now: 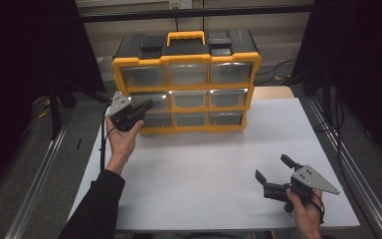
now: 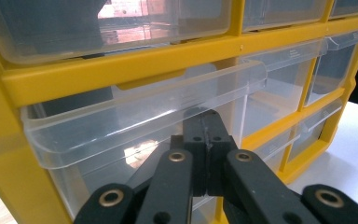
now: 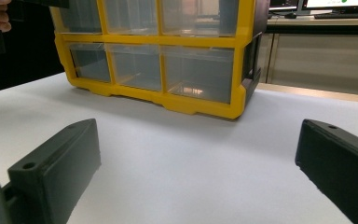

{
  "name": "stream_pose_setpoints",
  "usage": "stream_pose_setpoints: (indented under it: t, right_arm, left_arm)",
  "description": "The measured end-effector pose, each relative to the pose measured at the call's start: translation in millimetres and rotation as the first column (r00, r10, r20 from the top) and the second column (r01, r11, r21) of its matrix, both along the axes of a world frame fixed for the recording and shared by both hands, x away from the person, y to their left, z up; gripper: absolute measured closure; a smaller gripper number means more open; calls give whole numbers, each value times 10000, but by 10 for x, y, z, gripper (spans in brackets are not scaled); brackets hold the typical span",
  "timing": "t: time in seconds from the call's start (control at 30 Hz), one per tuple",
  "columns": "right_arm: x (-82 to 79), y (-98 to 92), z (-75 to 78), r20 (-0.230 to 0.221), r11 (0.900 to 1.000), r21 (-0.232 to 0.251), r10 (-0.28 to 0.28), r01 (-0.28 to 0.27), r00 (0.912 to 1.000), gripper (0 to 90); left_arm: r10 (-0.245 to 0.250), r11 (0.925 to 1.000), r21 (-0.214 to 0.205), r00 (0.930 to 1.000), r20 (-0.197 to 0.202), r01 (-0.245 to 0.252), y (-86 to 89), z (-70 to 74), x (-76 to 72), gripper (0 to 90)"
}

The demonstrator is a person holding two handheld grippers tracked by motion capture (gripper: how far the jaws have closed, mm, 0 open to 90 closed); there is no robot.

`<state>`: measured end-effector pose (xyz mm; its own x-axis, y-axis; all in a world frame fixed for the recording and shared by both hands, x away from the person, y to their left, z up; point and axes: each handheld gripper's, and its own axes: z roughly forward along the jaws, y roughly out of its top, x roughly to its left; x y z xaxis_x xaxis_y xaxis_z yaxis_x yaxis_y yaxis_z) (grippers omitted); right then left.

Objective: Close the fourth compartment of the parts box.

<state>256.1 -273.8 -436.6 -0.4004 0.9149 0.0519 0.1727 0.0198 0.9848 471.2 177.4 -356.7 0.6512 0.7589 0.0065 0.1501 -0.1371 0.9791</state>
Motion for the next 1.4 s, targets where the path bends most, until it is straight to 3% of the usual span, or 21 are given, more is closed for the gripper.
stream_pose_setpoints:
  t: [1.4]
  right_arm:
    - [1,-1,-1,-1,10000,6,25,-25,10000,0]
  left_arm:
    - [202,9992,337,9998,53,-204,-21,-10,144,900]
